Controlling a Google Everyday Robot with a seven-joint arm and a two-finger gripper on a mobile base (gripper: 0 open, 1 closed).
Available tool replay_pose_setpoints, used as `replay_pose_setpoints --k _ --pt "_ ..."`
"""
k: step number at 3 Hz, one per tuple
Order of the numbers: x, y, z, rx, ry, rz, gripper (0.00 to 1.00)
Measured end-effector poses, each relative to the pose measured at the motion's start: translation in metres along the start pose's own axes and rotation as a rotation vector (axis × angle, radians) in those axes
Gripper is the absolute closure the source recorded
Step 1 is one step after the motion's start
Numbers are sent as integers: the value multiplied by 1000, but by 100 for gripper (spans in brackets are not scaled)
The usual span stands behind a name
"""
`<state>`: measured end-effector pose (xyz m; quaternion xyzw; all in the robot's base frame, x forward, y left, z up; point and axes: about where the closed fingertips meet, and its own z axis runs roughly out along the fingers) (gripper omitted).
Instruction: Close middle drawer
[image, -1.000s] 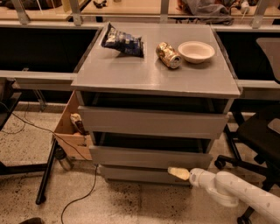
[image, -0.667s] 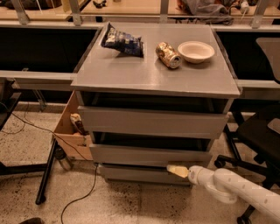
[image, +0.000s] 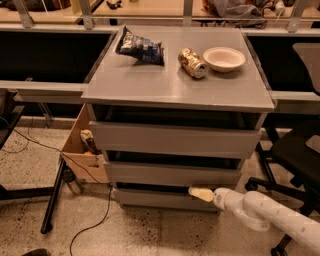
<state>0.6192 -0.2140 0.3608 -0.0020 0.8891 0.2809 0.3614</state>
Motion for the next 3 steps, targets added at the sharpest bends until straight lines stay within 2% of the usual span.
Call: replay_pose_setpoints --k 1,2,3 --pt "11 0 -9 -8 10 4 0" --pt "23 1 -26 -38 3 -10 0" --pt "23 1 -27 -39 3 -11 0"
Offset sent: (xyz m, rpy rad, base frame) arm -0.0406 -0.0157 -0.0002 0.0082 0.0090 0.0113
